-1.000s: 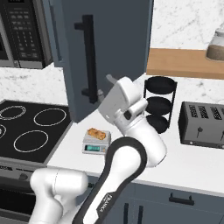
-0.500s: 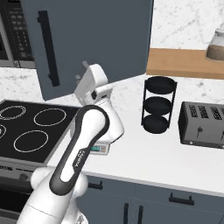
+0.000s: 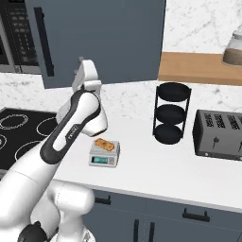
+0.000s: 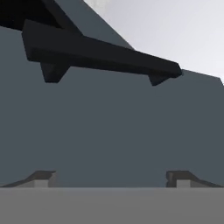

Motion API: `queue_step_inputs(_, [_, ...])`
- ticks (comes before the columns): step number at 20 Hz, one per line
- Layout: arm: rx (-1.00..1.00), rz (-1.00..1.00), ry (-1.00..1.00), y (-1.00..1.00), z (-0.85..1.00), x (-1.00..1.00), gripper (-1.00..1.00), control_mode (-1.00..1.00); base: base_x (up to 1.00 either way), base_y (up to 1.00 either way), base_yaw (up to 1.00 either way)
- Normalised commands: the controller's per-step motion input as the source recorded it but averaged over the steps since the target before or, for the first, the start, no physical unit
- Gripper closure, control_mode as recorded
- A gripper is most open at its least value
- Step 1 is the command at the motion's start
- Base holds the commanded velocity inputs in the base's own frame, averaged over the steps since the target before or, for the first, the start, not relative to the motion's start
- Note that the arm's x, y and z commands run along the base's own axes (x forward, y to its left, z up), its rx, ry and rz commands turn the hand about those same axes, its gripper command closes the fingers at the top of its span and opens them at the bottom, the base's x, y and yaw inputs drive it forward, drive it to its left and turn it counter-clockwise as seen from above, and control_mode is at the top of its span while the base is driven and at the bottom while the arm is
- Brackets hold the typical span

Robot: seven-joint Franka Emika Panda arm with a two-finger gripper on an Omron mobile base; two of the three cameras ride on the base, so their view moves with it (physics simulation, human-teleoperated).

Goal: Pick the bar and place it on the digital scale for weighing, and close the cabinet.

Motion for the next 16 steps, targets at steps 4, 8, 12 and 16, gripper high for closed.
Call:
queue_step_inputs(4, [0.00,-0.13,0.00,0.01,-0.07,0.97,-1.00,-1.00,0.00,0.00,0.00])
queue_step_inputs(8, [0.00,-0.09,0.00,-0.09,-0.11,0.95,-1.00,-1.00,0.00,0.00,0.00])
queue_step_inputs(12, [0.00,-0.07,0.00,-0.12,-0.16,0.98,-1.00,-1.00,0.00,0.00,0.00])
queue_step_inputs(16, [0.00,-0.08,0.00,-0.01,-0.14,0.79,-1.00,-1.00,0.00,0.00,0.00])
